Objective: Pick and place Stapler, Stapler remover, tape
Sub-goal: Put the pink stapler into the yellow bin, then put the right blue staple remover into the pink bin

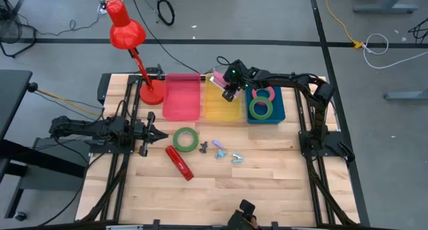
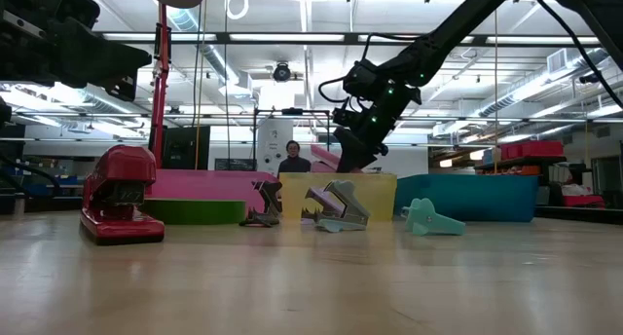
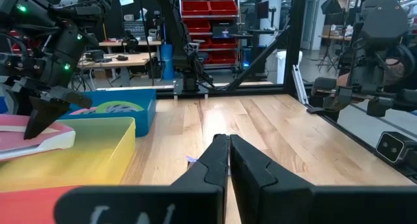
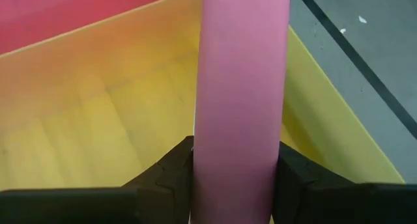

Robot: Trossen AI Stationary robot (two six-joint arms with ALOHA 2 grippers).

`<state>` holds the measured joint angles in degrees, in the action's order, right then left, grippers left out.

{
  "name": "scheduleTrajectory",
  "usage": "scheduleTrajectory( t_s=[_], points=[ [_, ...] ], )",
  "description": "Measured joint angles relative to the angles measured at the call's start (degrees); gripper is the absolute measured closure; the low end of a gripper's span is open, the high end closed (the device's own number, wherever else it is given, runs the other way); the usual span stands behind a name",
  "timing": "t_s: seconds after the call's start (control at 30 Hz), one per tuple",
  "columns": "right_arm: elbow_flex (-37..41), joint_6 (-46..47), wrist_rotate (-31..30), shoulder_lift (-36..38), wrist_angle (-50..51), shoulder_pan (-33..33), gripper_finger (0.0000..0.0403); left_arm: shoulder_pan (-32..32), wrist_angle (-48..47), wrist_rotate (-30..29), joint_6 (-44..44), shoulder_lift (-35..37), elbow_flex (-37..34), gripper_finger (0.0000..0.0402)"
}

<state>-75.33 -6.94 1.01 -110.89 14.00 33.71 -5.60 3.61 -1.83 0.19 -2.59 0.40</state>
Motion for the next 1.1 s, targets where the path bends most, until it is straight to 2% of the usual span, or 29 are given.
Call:
scheduleTrajectory(
  t_s=[0.3, 0.47, 0.83, 1.1],
  points=[
    [0.0, 0.49, -0.08, 0.04, -1.47, 0.0, 0.0178, 0.02, -0.01, 0.0, 0.0, 0.0, -0.01, 0.0381],
    [0.0, 0.49, -0.08, 0.04, -1.45, 0.0, 0.0153, 0.02, -0.01, 0.0, 0.0, 0.0, 0.0, 0.0381],
    [0.0, -1.07, -0.1, 0.39, -1.48, 0.0, 0.0145, 0.02, 0.0, 0.0, 0.0, 0.0, 0.0, 0.0381],
    [0.0, -1.84, 0.54, 4.74, 0.63, -0.64, 0.0144, 0.02, -0.02, 0.0, 0.0, -0.02, -0.02, 0.0381]
  ],
)
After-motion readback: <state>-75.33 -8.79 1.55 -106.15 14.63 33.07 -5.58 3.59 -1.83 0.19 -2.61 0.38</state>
